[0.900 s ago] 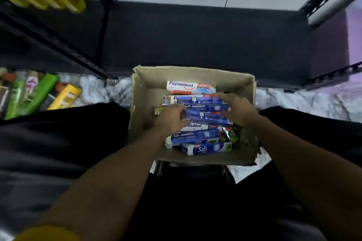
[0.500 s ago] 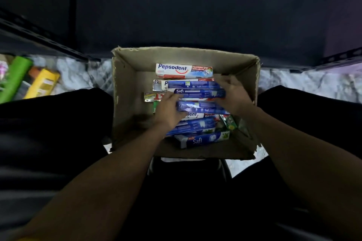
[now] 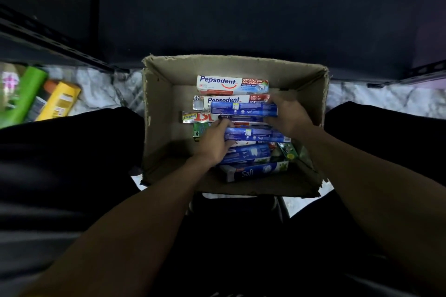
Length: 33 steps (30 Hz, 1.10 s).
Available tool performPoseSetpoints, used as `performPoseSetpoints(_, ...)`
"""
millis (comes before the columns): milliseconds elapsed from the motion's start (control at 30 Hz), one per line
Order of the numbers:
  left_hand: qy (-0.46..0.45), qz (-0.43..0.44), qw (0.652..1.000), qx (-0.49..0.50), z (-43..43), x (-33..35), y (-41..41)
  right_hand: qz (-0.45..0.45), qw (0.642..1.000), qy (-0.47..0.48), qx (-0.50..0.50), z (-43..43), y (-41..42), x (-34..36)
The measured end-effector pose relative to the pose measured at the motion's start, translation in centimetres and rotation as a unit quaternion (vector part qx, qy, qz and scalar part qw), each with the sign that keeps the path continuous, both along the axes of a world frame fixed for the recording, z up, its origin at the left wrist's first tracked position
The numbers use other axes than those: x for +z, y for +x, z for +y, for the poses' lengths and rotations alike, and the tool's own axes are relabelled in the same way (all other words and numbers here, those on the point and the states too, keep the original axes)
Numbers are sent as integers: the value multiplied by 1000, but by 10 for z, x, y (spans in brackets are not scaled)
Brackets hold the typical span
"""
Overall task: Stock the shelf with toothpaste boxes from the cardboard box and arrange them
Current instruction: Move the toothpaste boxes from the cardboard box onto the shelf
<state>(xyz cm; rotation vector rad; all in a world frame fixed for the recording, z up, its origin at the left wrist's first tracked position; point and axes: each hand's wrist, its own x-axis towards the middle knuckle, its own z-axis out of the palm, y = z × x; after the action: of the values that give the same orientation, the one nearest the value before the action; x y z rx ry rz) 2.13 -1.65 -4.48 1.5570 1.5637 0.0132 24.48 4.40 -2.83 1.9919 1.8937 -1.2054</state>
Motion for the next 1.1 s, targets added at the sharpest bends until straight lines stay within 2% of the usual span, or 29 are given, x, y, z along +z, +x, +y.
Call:
performPoseSetpoints(200, -12, -37, 999, -19, 7, 19, -6, 31, 998, 42, 30, 6, -4, 32)
performPoseSetpoints(367, 23, -111, 994, -2, 18, 52, -15, 12, 991, 111, 75, 3, -2, 63)
performPoseSetpoints(567, 87, -123, 988, -22, 36, 111, -45, 32, 978, 200, 49, -1, -4, 120)
performPoseSetpoints(733, 171, -121, 977, -38, 54, 195, -63, 125, 942, 305, 68, 6, -12, 195)
performPoseSetpoints(933, 244, -140, 957, -70, 56, 333, -77, 253, 906, 338, 38, 2, -16, 316)
performPoseSetpoints(1100, 304, -158, 935, -93, 41, 436, -82, 295, 871, 392, 37, -13, -8, 416)
